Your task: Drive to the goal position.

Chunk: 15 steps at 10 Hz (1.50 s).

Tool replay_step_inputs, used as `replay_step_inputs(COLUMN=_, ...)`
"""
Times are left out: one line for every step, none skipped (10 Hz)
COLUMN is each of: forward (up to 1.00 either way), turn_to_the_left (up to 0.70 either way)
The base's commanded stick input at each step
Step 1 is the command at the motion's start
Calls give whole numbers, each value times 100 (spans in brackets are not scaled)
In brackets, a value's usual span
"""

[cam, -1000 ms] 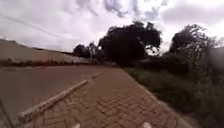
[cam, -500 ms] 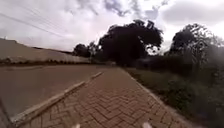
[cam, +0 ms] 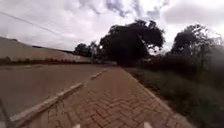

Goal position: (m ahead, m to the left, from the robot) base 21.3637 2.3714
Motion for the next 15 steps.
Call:
replay_step_inputs(forward=50, turn_to_the_left=0)
replay_step_inputs(forward=50, turn_to_the_left=0)
replay_step_inputs(forward=50, turn_to_the_left=0)
replay_step_inputs(forward=50, turn_to_the_left=0)
replay_step_inputs(forward=50, turn_to_the_left=0)
replay_step_inputs(forward=50, turn_to_the_left=0)
replay_step_inputs(forward=50, turn_to_the_left=0)
replay_step_inputs(forward=50, turn_to_the_left=0)
replay_step_inputs(forward=50, turn_to_the_left=0)
replay_step_inputs(forward=50, turn_to_the_left=0)
replay_step_inputs(forward=50, turn_to_the_left=0)
replay_step_inputs(forward=50, turn_to_the_left=0)
replay_step_inputs(forward=50, turn_to_the_left=0)
replay_step_inputs(forward=50, turn_to_the_left=0)
replay_step_inputs(forward=50, turn_to_the_left=0)
